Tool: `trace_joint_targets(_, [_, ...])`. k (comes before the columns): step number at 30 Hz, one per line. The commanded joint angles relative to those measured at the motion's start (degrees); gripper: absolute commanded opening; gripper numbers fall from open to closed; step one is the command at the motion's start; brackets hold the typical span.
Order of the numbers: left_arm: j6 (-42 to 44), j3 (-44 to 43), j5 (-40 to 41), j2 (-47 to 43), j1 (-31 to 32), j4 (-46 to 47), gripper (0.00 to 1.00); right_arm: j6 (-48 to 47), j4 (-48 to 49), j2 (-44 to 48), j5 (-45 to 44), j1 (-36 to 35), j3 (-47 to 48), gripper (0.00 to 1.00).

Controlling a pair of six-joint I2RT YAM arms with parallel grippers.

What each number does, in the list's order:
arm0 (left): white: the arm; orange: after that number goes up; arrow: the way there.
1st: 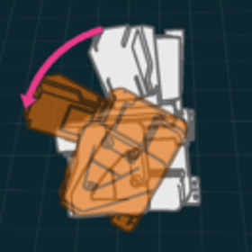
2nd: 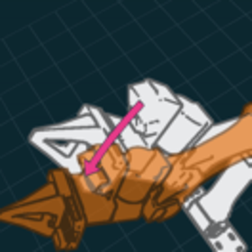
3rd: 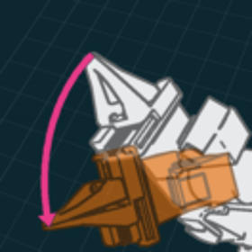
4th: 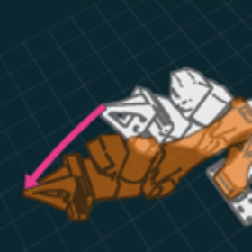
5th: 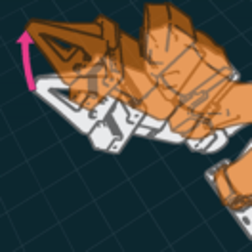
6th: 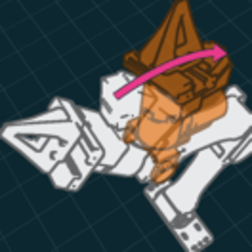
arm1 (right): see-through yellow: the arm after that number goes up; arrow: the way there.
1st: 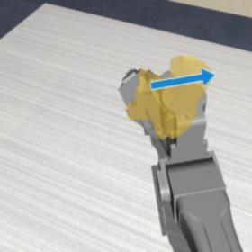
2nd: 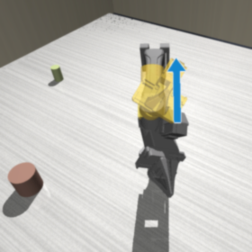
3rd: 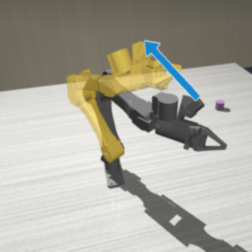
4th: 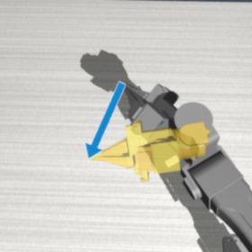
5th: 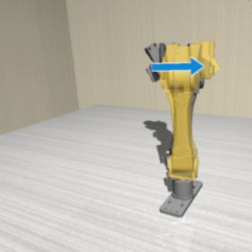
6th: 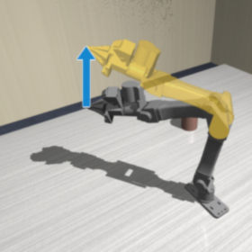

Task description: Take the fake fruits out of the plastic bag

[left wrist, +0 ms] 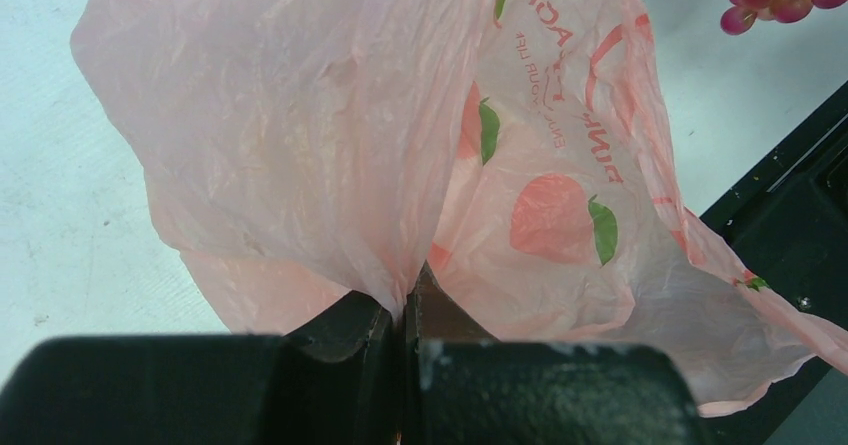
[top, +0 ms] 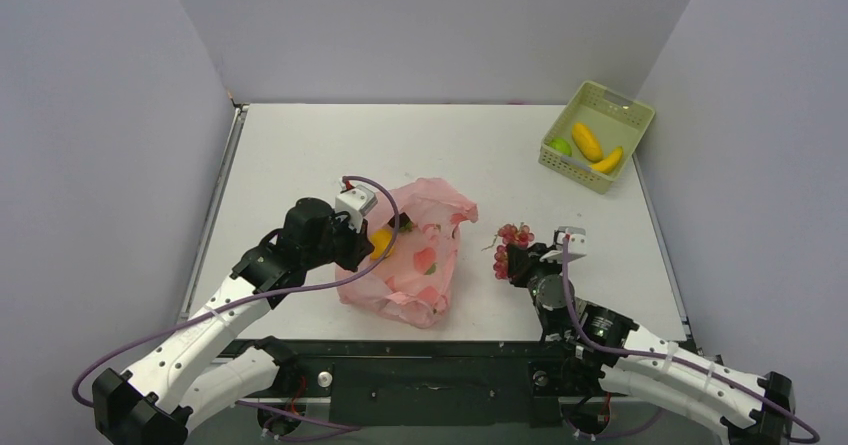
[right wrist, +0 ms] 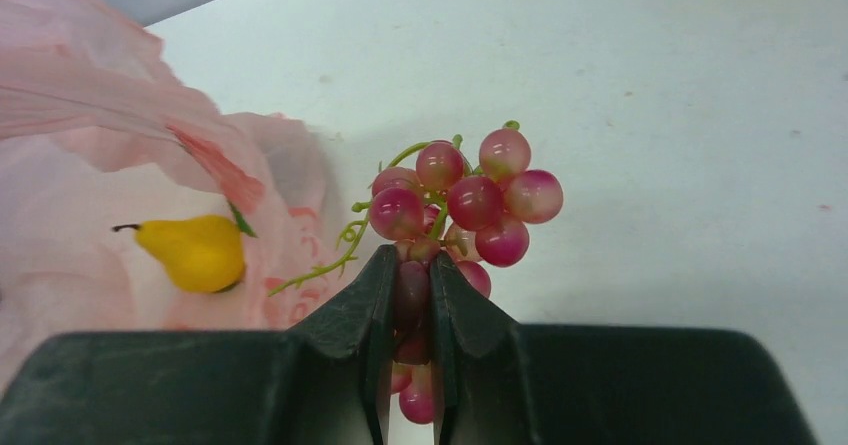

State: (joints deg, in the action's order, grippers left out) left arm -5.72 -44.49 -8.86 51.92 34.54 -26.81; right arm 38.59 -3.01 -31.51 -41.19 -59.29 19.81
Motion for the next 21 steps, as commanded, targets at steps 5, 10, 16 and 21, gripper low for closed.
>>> trace_joint_targets(5, [0.22,-1.81,-0.34,-0.77,0.35,0.6,0.0,-1.16,-6.05,4.18,-7.49,9.54,0.73,0.0])
trace_joint_targets(10, [0.18,-2.18,-1.14,-0.38,0.34,0.19,0.0,-5.7,-6.31,-4.69,-4.04,20.2,6.01,0.0])
trace_joint_targets(16, [0.1,-1.87,-0.7,-2.29,0.35,0.19,0.0,-12.21,-5.51,-20.45,3.43,35.33,16.51,0.0])
trace_joint_targets(21, [0.14,-1.93,-0.99,-2.24,0.25,-0.17,0.0,-12.16,-5.35,-34.01,9.51,47.43,28.23,0.0])
